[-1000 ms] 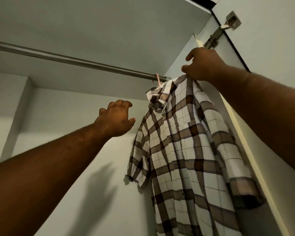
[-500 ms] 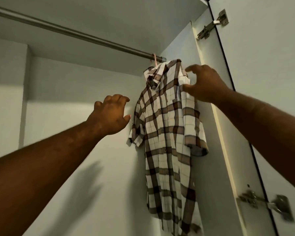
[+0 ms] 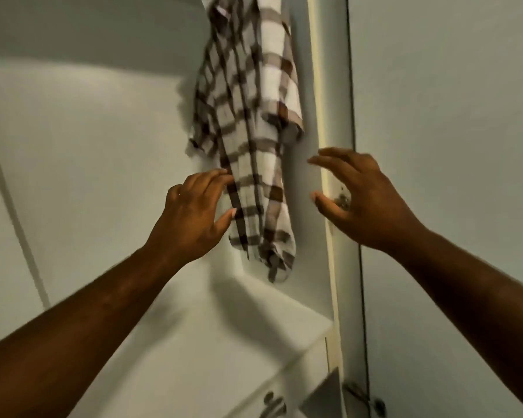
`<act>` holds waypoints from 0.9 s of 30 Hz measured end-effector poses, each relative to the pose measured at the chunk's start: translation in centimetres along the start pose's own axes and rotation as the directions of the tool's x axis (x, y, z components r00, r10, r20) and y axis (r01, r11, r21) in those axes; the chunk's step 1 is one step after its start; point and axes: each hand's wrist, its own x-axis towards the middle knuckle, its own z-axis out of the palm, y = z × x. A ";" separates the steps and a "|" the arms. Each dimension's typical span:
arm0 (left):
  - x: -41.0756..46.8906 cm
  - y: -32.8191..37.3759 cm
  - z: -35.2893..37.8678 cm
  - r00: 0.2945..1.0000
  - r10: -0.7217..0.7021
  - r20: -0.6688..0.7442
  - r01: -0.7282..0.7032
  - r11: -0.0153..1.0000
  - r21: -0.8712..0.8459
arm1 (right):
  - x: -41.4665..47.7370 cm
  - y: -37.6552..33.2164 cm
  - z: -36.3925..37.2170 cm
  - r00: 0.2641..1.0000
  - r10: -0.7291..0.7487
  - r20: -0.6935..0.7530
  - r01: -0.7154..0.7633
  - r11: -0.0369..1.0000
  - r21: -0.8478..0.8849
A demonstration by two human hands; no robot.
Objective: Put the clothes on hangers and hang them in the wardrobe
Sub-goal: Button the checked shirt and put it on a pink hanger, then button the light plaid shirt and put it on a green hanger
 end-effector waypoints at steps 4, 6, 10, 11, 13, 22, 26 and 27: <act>-6.9 8.2 6.9 0.988 -0.030 0.151 0.053 0.987 -0.151 | -13.3 4.5 -0.2 0.979 0.085 0.187 -0.096 0.994 0.049; -10.4 14.0 10.6 0.968 -0.016 0.249 0.077 0.968 -0.238 | -21.1 7.4 -1.4 0.944 0.175 0.278 -0.199 0.978 0.059; -17.5 26.7 17.1 0.891 0.072 0.449 0.150 0.886 -0.439 | -37.9 12.9 -6.2 0.799 0.446 0.402 -0.474 0.880 -0.035; -19.2 30.1 18.4 0.860 0.117 0.497 0.163 0.860 -0.484 | -42.2 13.8 -8.0 0.741 0.519 0.427 -0.540 0.838 -0.080; -22.0 36.3 20.6 0.794 0.224 0.565 0.168 0.812 -0.559 | -49.6 15.2 -11.8 0.616 0.642 0.457 -0.650 0.742 -0.166; -26.7 67.0 22.4 0.492 0.679 0.545 0.157 0.546 -0.823 | -71.5 14.2 -30.2 0.096 0.980 0.175 -0.931 0.151 -0.334; -25.9 78.1 21.3 0.396 0.829 0.394 0.079 0.397 -0.915 | -76.2 11.9 -36.5 -0.041 0.997 -0.063 -0.966 -0.056 -0.251; -25.5 80.3 21.1 0.376 0.855 0.358 0.057 0.364 -0.930 | -76.8 11.5 -37.7 -0.067 0.992 -0.108 -0.969 -0.091 -0.231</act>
